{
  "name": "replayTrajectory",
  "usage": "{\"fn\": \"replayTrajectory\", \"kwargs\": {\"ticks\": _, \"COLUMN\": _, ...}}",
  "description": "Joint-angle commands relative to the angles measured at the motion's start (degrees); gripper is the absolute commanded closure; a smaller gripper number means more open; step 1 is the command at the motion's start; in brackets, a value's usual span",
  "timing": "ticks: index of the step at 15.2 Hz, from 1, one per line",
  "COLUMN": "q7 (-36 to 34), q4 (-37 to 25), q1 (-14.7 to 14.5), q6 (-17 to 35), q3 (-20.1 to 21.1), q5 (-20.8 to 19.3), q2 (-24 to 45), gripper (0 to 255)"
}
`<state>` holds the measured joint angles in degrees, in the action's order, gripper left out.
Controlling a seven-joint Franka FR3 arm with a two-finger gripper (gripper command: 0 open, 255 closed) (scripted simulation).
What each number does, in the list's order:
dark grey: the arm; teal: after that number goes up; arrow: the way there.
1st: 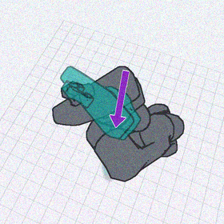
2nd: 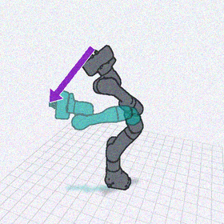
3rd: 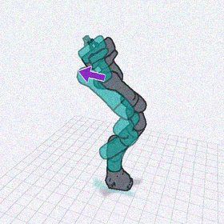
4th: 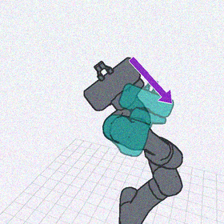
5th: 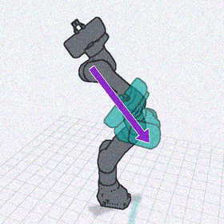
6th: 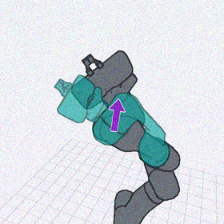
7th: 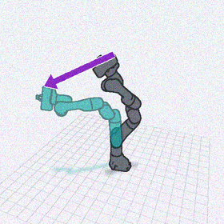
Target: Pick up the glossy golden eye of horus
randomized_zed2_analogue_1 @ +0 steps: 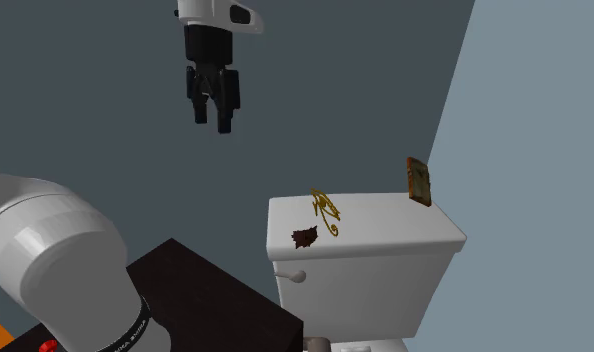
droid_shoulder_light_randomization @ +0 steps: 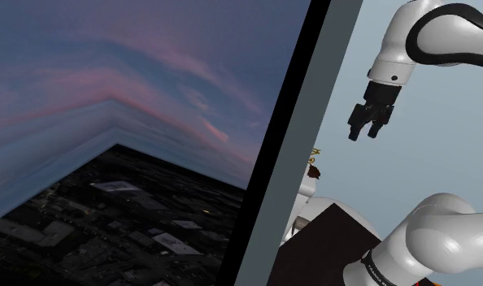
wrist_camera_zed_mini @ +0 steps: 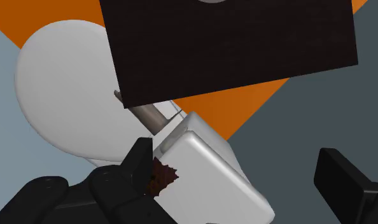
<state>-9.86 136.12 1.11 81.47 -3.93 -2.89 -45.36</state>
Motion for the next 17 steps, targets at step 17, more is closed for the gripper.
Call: {"fn": "replayTrajectory", "kwargs": {"ticks": 17, "q7": 48.6, "q4": 3.0, "q1": -8.8, "q6": 27.8, "q3": -20.8, "q5": -15.5, "q2": 20.2, "gripper": 0}}
